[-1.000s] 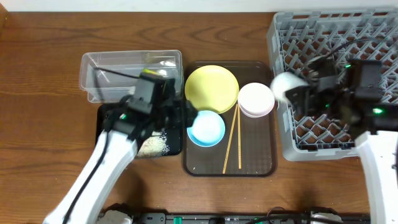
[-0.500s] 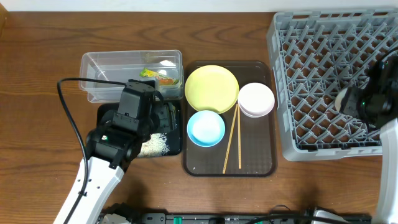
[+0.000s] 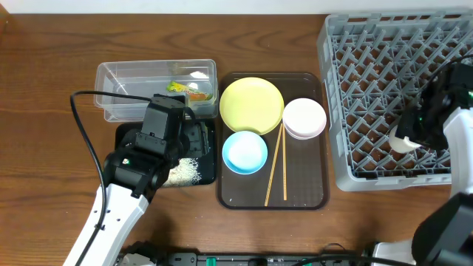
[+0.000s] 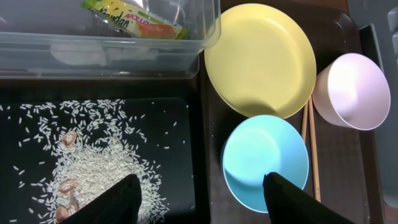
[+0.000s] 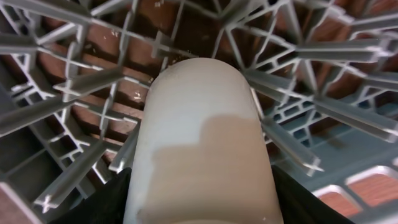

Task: Sort waste into correct bins and load items into the dishwasher rack
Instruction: 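Place the white cup into the dish rack with the right gripper, then reach the right gripper to the pink bowl and grasp its rim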

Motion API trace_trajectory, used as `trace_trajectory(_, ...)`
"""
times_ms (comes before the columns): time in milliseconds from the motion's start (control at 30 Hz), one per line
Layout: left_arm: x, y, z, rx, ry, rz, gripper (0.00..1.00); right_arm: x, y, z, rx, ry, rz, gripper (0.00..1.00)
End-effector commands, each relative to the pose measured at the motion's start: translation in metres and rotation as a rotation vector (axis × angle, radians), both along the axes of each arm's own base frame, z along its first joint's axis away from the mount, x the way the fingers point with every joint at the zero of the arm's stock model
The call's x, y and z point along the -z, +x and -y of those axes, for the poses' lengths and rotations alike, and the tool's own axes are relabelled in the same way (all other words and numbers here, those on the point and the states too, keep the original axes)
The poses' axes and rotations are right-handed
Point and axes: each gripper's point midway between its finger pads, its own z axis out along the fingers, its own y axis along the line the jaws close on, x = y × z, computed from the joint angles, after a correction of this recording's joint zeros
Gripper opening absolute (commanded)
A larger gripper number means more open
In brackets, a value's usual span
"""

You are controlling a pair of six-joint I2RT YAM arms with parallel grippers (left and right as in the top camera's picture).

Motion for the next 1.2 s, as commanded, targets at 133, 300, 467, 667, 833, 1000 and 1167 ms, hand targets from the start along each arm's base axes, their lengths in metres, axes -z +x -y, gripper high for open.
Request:
trace_trajectory(133,-0.005,0.002,-0.003,-0.007,0.016,0.008,0.74,0.008,0.011,-0.012,0.006,0.098,0.022,0.95)
trace_trajectory(300,0.007,-0.010,-0.022,-0.054,0.106,-0.053,0.78,-0.004,0.011,-0.013,0.003,0.095,0.048,0.95)
trace_trajectory(467,0.014,-0.020,-0.052,-0.182,0.216,-0.096,0.79,-0.049,0.030,-0.037,-0.061,0.155,0.211,0.91)
trace_trajectory(667,0.014,-0.021,-0.054,-0.223,0.204,-0.101,0.79,-0.099,0.055,-0.105,-0.271,0.210,0.411,0.84)
trace_trajectory(833,0.014,-0.020,-0.054,-0.228,0.200,-0.100,0.79,-0.096,0.061,-0.171,-0.480,0.204,0.408,0.82)
trace_trajectory(1000,0.014,-0.020,-0.054,-0.228,0.199,-0.100,0.79,-0.065,0.074,-0.208,-0.581,0.092,0.346,0.83)
trace_trajectory(1167,0.014,-0.020,-0.054,-0.228,0.199,-0.099,0.79,-0.019,0.096,-0.227,-0.621,0.011,0.289,0.83)
